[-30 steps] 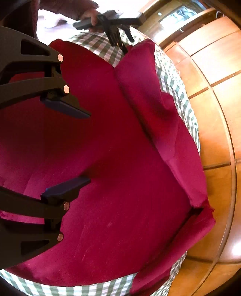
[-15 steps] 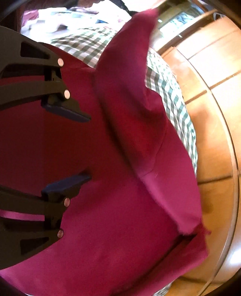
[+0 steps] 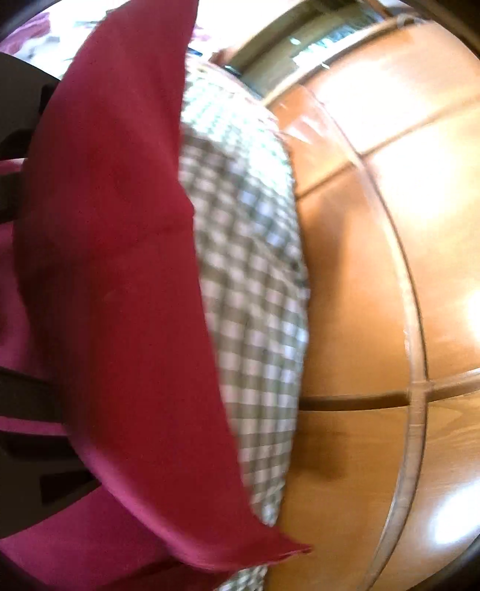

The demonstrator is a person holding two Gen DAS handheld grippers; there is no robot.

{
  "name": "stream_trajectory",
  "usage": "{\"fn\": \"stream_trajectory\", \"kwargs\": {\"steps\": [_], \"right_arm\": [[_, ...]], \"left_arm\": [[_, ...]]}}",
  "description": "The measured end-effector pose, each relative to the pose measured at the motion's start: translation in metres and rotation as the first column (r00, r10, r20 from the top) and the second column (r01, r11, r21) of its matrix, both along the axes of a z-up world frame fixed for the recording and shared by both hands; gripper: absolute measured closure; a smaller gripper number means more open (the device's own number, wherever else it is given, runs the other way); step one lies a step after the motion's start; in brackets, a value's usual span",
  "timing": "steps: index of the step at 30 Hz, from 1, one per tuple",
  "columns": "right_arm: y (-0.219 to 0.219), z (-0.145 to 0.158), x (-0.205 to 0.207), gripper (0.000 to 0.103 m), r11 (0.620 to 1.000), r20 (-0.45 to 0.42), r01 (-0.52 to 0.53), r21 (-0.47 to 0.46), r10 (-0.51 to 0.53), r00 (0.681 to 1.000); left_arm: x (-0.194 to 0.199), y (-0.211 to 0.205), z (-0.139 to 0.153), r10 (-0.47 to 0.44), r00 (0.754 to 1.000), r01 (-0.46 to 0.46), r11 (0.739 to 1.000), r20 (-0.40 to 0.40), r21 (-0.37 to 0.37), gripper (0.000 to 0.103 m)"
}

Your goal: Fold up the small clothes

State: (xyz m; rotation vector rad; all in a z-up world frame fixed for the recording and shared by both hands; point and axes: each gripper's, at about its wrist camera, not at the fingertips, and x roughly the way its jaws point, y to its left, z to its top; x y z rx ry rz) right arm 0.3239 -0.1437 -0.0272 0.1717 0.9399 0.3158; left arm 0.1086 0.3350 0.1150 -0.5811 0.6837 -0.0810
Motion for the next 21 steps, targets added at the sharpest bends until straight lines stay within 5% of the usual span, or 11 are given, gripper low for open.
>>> {"fn": "stream_trajectory", "kwargs": {"steps": [7, 10, 13, 17, 21], "right_arm": [[0.001, 0.007, 0.06, 0.051, 0.994, -0.017, 0.105, 0.02, -0.105, 0.994], [-0.003, 0.009, 0.059, 0.051, 0.993, -0.019, 0.109, 0.039, -0.108, 0.994], [-0.005, 0.007, 0.041, 0.047, 0.997, -0.005, 0.073, 0.018, -0.073, 0.997], [-0.01, -0.001, 0.004, 0.046, 1.0, -0.001, 0.028, 0.013, -0.028, 1.0], [-0.019, -0.012, -0.051, 0.04, 1.0, -0.018, -0.009, 0.003, 0.009, 1.0]], "left_arm": [[0.086, 0.041, -0.025, 0.159, 0.968, -0.173, 0.984, -0.195, -0.054, 0.097], [0.112, 0.072, -0.055, 0.315, 0.908, -0.337, 0.941, -0.275, -0.034, 0.092], [0.112, 0.094, -0.079, 0.454, 0.837, -0.467, 0.884, -0.305, 0.034, 0.075], [0.097, 0.089, -0.111, 0.442, 0.83, -0.453, 0.89, -0.34, 0.053, 0.068], [0.081, 0.055, -0.147, 0.326, 0.868, -0.337, 0.941, -0.374, 0.039, 0.048]]}}
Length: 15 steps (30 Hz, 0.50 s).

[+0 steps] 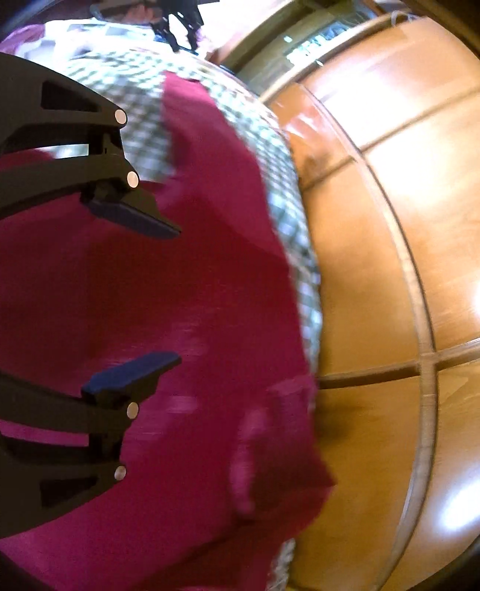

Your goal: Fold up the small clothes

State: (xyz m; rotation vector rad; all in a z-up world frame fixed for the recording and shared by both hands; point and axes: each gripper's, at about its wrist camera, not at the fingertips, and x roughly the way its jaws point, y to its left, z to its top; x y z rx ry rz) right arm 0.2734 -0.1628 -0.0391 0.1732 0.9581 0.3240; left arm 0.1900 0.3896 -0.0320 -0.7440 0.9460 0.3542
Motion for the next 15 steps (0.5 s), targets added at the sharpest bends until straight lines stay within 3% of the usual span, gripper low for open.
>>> {"fn": "stream_trajectory", "kwargs": {"steps": [2, 5, 8, 10, 12, 15], "right_arm": [[0.001, -0.004, -0.032, 0.04, 0.999, -0.019, -0.045, -0.016, 0.044, 0.999], [0.018, -0.001, -0.087, 0.04, 0.985, -0.013, -0.161, -0.063, 0.161, 0.987], [0.016, -0.001, -0.135, 0.04, 0.97, -0.024, -0.217, -0.112, 0.216, 0.976], [-0.002, 0.0, -0.159, 0.04, 0.972, -0.027, -0.177, -0.157, 0.175, 0.984], [-0.034, 0.002, -0.175, 0.04, 0.981, -0.044, -0.096, -0.169, 0.09, 0.995], [-0.094, 0.003, -0.2, 0.04, 0.969, -0.048, 0.081, -0.235, -0.095, 0.994]], "left_arm": [[-0.003, -0.014, -0.021, -0.011, 0.998, 0.012, 1.0, -0.055, 0.019, 0.043], [-0.005, -0.028, -0.042, -0.006, 0.996, 0.005, 1.0, -0.086, -0.007, 0.047], [-0.013, -0.069, -0.04, -0.099, 0.994, 0.1, 0.995, -0.043, 0.011, 0.047], [-0.024, -0.102, -0.031, -0.209, 0.978, 0.208, 0.978, 0.025, 0.037, 0.047], [-0.04, -0.147, -0.027, -0.364, 0.929, 0.36, 0.931, 0.069, 0.059, 0.045], [-0.074, -0.212, -0.029, -0.584, 0.8, 0.589, 0.808, 0.135, 0.01, 0.045]]}}
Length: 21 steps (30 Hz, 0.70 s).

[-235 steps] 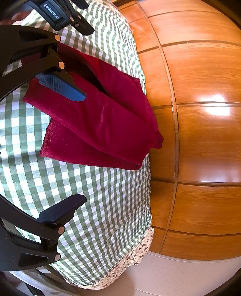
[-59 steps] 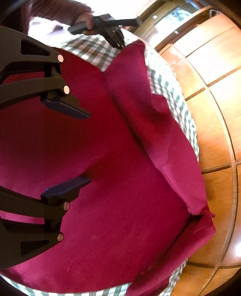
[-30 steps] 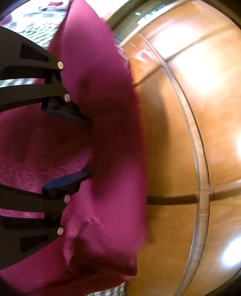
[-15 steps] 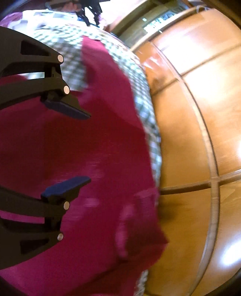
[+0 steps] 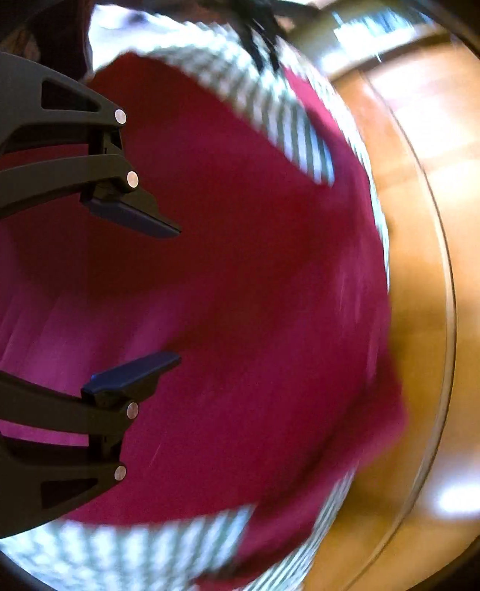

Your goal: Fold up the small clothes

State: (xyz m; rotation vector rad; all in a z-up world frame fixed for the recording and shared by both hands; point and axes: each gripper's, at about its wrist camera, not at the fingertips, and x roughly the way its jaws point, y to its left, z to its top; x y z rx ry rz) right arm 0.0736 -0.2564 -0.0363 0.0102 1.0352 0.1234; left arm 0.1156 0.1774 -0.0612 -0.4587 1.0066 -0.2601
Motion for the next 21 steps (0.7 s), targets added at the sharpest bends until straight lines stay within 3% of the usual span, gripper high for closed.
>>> {"fn": "stream_trajectory", "kwargs": {"steps": [4, 8, 10, 11, 12, 13, 14, 15, 21], "right_arm": [[-0.074, -0.006, -0.036, 0.035, 0.97, -0.025, 0.235, -0.068, -0.237, 0.971], [-0.106, -0.018, -0.07, 0.033, 0.951, -0.087, 0.309, -0.009, -0.309, 0.947], [-0.102, -0.022, -0.08, 0.033, 0.953, -0.086, 0.301, 0.017, -0.298, 0.951], [-0.101, -0.023, -0.084, 0.038, 0.956, -0.083, 0.293, 0.024, -0.29, 0.953], [-0.098, -0.023, -0.086, 0.055, 0.96, -0.082, 0.28, 0.031, -0.277, 0.957], [-0.093, -0.022, -0.087, 0.064, 0.966, -0.075, 0.255, 0.032, -0.252, 0.965], [-0.091, -0.02, -0.09, 0.084, 0.971, -0.069, 0.236, 0.032, -0.233, 0.97], [-0.087, -0.018, -0.091, 0.091, 0.975, -0.066, 0.221, 0.031, -0.219, 0.974], [-0.091, 0.001, -0.105, 0.093, 0.986, -0.067, 0.153, 0.071, -0.149, 0.987]], "left_arm": [[-0.039, -0.055, -0.01, -0.201, 0.98, 0.2, 0.978, -0.01, -0.068, 0.045], [-0.071, -0.094, -0.017, -0.288, 0.957, 0.284, 0.955, -0.033, -0.082, 0.047], [-0.077, -0.102, -0.02, -0.291, 0.956, 0.29, 0.957, -0.031, -0.028, 0.065], [-0.082, -0.11, -0.02, -0.301, 0.953, 0.3, 0.954, -0.04, -0.017, 0.088], [-0.082, -0.111, -0.02, -0.307, 0.951, 0.306, 0.952, -0.046, -0.026, 0.092], [-0.082, -0.108, -0.018, -0.298, 0.953, 0.298, 0.954, -0.044, -0.024, 0.093], [-0.082, -0.107, -0.017, -0.293, 0.955, 0.293, 0.956, -0.04, -0.015, 0.094], [-0.083, -0.105, -0.016, -0.29, 0.956, 0.29, 0.957, -0.031, -0.005, 0.094], [-0.099, -0.093, -0.015, -0.282, 0.958, 0.283, 0.959, -0.047, 0.012, 0.094]]}}
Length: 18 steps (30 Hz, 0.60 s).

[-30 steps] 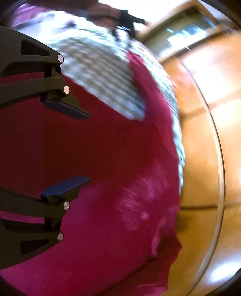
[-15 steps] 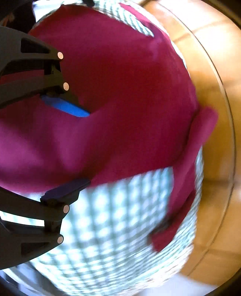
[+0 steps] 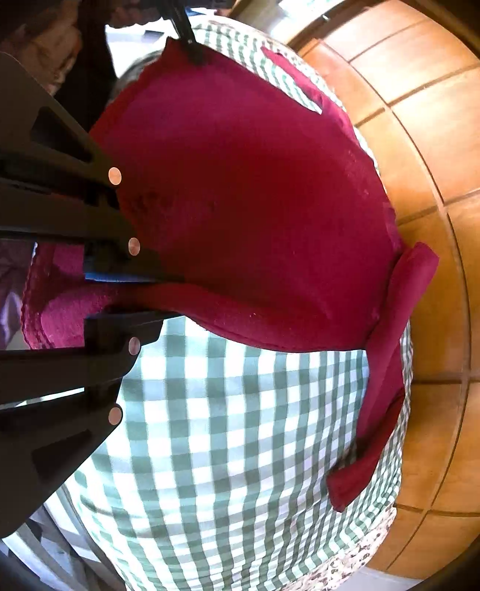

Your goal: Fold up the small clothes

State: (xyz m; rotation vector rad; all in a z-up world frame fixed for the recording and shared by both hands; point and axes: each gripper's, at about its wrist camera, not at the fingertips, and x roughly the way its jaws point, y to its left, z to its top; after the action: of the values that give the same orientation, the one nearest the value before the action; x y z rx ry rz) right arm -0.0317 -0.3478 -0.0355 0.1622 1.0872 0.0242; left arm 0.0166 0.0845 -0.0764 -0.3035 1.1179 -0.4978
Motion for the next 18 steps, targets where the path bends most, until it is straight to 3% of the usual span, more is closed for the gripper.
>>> {"fn": "stream_trajectory", "kwargs": {"steps": [3, 5, 7, 8, 9, 11, 13, 18], "right_arm": [[-0.001, -0.001, -0.003, 0.092, 0.999, -0.021, -0.031, 0.011, 0.031, 0.999], [-0.014, 0.004, 0.0, 0.091, 0.999, 0.005, 0.02, 0.028, -0.02, 1.0], [-0.033, 0.015, 0.009, 0.089, 0.996, 0.063, 0.087, 0.018, -0.088, 0.994], [-0.043, 0.02, 0.014, 0.075, 0.992, 0.093, 0.126, -0.014, -0.124, 0.988], [-0.054, 0.024, 0.021, 0.052, 0.984, 0.129, 0.172, -0.048, -0.165, 0.978], [-0.08, 0.026, 0.037, 0.04, 0.955, 0.195, 0.281, -0.098, -0.258, 0.946], [-0.106, 0.02, 0.061, 0.04, 0.922, 0.22, 0.36, -0.143, -0.325, 0.92], [-0.145, -0.01, 0.128, 0.04, 0.847, 0.206, 0.407, -0.342, -0.355, 0.912]], "left_arm": [[0.002, -0.003, -0.001, -0.006, 1.0, 0.006, 1.0, -0.007, 0.028, 0.085], [0.007, -0.003, 0.007, 0.025, 0.999, -0.026, 0.999, 0.022, 0.047, 0.068], [0.016, -0.004, 0.023, 0.046, 0.996, -0.05, 0.997, 0.075, 0.058, 0.061], [0.019, -0.004, 0.031, 0.054, 0.993, -0.061, 0.996, 0.102, 0.065, 0.055], [0.024, -0.005, 0.038, 0.066, 0.989, -0.076, 0.995, 0.132, 0.071, 0.049], [0.036, -0.011, 0.048, 0.07, 0.984, -0.085, 0.992, 0.166, 0.09, 0.048], [0.045, -0.019, 0.049, 0.072, 0.983, -0.09, 0.99, 0.168, 0.105, 0.047], [0.065, -0.055, 0.045, 0.053, 0.986, -0.07, 0.992, 0.156, 0.105, 0.041]]}}
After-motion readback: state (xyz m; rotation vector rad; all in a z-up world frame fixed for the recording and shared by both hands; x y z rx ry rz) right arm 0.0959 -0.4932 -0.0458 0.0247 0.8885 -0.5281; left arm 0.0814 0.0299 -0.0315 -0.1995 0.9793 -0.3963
